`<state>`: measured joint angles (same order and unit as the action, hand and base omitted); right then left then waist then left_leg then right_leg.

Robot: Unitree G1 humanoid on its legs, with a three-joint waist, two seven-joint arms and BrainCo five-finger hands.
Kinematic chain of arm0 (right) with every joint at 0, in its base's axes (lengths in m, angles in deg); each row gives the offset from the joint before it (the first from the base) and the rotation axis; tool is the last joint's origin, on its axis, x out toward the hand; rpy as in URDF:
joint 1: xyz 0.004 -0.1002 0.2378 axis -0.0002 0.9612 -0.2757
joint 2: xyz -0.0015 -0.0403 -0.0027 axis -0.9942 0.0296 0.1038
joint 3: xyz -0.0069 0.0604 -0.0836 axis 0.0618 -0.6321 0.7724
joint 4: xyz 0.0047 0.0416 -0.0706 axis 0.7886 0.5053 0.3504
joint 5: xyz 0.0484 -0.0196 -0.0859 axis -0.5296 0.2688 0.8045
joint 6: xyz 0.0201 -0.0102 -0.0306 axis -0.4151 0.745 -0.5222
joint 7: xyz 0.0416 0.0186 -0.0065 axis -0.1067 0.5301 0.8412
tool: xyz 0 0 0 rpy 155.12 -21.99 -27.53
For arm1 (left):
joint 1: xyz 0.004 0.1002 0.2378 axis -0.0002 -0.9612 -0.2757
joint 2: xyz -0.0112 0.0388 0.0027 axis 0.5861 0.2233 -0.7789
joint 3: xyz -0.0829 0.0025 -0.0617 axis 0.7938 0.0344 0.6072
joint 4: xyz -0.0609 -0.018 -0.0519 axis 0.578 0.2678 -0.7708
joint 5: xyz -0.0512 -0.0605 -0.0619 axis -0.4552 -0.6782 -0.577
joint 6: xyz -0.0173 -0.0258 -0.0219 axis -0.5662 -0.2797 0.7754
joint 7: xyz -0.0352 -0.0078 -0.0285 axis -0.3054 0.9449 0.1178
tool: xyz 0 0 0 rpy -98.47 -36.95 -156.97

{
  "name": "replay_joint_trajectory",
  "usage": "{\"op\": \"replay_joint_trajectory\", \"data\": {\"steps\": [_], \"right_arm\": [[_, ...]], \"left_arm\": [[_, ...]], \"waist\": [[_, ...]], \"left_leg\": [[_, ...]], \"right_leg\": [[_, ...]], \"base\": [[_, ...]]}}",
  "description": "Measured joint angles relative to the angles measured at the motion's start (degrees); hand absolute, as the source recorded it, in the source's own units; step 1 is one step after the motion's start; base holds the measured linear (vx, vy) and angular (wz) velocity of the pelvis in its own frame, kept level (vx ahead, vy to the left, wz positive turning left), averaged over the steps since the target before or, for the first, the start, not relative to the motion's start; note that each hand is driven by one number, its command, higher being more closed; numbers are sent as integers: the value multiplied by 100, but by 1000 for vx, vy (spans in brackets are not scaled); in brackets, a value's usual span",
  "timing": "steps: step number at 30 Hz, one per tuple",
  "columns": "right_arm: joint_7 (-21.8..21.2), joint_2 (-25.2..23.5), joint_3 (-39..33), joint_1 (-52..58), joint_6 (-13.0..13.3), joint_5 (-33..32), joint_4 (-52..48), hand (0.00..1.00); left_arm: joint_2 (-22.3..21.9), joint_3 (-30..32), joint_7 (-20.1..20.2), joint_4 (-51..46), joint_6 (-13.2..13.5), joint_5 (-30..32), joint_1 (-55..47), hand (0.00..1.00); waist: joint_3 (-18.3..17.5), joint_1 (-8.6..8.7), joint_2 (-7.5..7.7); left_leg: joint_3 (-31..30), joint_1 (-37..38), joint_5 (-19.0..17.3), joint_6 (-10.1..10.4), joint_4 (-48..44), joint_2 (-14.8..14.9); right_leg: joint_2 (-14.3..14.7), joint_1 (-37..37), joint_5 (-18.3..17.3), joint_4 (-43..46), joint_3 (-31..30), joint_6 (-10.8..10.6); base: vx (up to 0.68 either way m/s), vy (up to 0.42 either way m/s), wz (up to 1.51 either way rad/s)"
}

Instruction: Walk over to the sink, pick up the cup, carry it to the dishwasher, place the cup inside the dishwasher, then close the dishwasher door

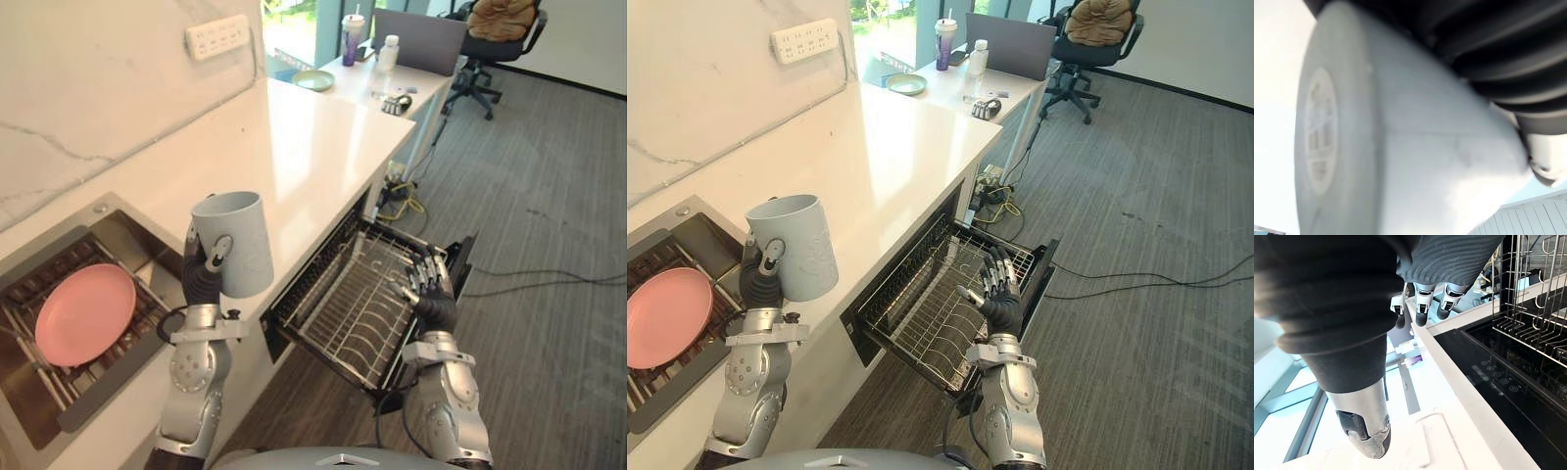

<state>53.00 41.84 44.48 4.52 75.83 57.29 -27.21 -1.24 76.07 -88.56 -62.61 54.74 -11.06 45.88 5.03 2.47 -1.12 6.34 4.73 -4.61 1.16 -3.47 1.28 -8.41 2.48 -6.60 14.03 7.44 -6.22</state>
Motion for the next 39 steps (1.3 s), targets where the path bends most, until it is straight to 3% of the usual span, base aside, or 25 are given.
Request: {"op": "replay_joint_trajectory", "data": {"steps": [5, 10, 13, 15, 16, 18, 25, 28, 33, 39], "right_arm": [[-420, -6, 22, -24, -35, -868, -33, 0], [-848, 3, 70, -240, -158, -1022, -400, 0], [-1141, 24, 220, -513, -380, -1555, -642, 0], [-1389, 83, 296, -587, -814, -2083, -770, 0], [-1450, 133, 370, -609, -926, -2213, -796, 0], [-1592, 308, 707, -761, -1250, -2709, -797, 0], [-1590, 409, 1583, -1220, -1814, -3486, -795, 0], [-1506, 420, 1742, -1367, -1969, -3823, -794, 0], [-1195, 490, 1911, -1463, -2000, -3866, -789, 0], [-685, 523, 2072, -1500, -2002, -3807, -787, 0]], "left_arm": [[-98, 18, -496, -46, 47, 532, 228, 100], [-65, 55, -1044, -151, 62, 1190, 613, 100], [-21, 115, -1422, -49, 37, 1772, 709, 100], [-30, 105, -1833, 334, -14, 2386, 862, 100], [-23, 112, -2009, 424, -84, 2545, 887, 100], [-27, 131, -2708, 834, -468, 3188, 1013, 100], [13, -34, -3749, 1235, -1011, 4997, 1179, 100], [36, -52, -4028, 1452, -1167, 5408, 1336, 100], [136, -173, -4612, 1770, -1388, 6025, 1546, 100], [259, -564, -4714, 2071, -1554, 6627, 1787, 100]], "waist": [[22, -7, 46], [24, -73, 149], [12, -40, 210], [4, -40, 197], [-5, -45, 191], [-11, 17, 198], [-13, 9, 196], [-15, 16, 196], [-69, 34, 194], [-99, 98, 187]], "left_leg": [[234, 11, -26, -99, -12, -56], [544, -76, 5, -120, 49, -52], [684, -39, 49, -87, 63, -48], [771, 21, 159, -45, 223, -19], [789, 33, 195, -30, 288, -10], [817, 47, 310, -1, 511, -2], [938, 128, 604, 29, 827, 40], [940, 103, 635, 22, 825, 36], [932, 5, 682, 25, 794, 32], [822, 5, 741, 21, 819, 27]], "right_leg": [[-98, -80, 159, -35, 122, 6], [-38, 87, 534, -907, 125, -45], [-8, 159, 572, -1140, 116, -48], [63, 179, 668, -1294, 92, -9], [85, 177, 720, -1362, 92, -8], [132, 149, 820, -1511, 93, 34], [228, 52, 876, -1552, 85, 92], [224, 37, 905, -1578, 112, 90], [224, -15, 981, -1658, 137, 97], [209, 43, 993, -1658, 274, 114]], "base": [[-72, 71, -20], [-94, 45, -37], [-61, -34, -24], [-61, -43, -17], [-69, -36, -20], [-78, -36, -9], [-50, -30, -5], [0, 0, 0], [0, 0, 0], [-44, -9, 10]]}}
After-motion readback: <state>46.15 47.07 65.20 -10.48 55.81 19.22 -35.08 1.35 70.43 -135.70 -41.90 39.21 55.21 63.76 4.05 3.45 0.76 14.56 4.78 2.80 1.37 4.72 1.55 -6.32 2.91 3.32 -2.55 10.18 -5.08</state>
